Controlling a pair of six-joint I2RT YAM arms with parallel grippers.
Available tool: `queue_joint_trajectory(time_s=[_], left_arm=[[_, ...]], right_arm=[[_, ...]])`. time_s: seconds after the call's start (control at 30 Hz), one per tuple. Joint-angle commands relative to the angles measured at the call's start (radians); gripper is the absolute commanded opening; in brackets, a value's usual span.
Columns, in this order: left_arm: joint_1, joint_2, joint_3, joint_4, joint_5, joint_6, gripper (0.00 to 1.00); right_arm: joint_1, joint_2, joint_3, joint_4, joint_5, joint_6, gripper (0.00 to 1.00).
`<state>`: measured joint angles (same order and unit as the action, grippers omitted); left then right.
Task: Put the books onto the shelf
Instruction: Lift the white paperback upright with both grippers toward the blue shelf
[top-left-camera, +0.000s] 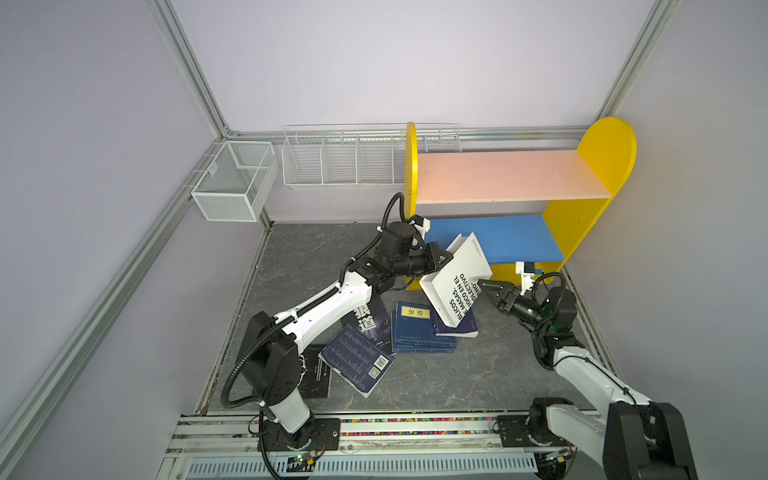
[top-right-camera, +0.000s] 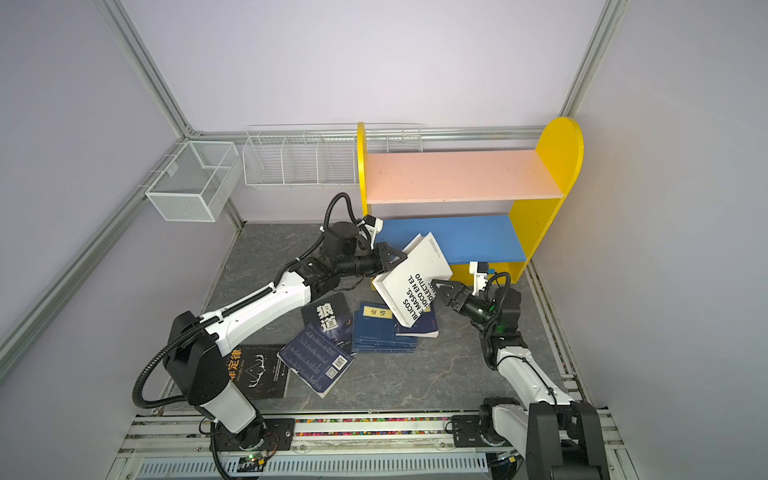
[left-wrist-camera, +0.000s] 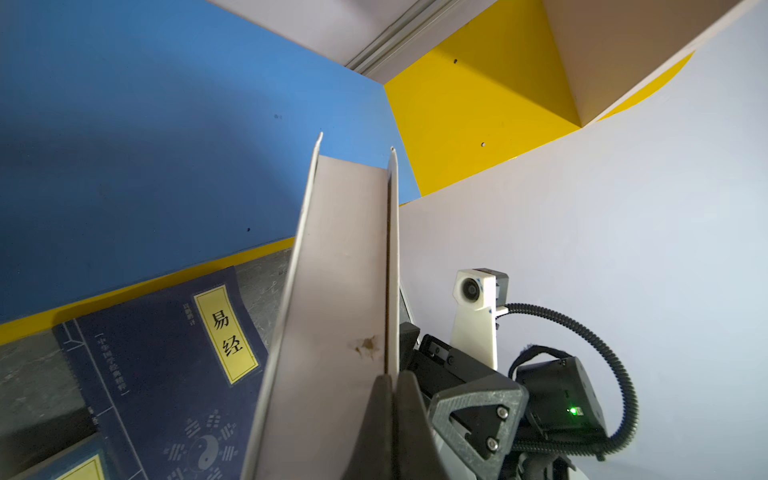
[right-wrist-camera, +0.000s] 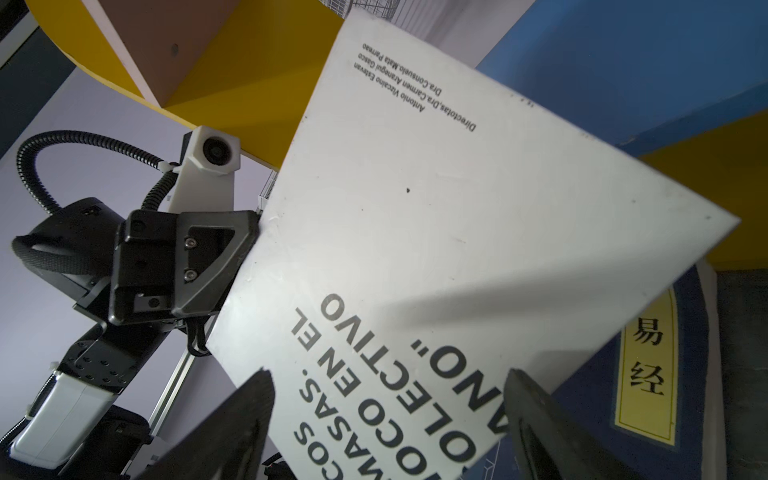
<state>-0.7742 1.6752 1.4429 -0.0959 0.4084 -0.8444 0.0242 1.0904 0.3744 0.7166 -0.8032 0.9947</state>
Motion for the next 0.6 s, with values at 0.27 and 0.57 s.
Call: queue_joint_trajectory(time_s=[0.27, 0.57], left_arm=[[0.029, -0.018, 0.104, 0.061, -0.02, -0.033, 0.0], [0.047, -0.028, 0.08, 0.181, 0.028, -0.124, 0.0]], right_arm=[[0.036, 0.05, -0.086, 0.192, -0.007, 0.081, 0.89], [0.052, 0.29, -0.058, 0.716, -0.057, 0.337, 0.89]])
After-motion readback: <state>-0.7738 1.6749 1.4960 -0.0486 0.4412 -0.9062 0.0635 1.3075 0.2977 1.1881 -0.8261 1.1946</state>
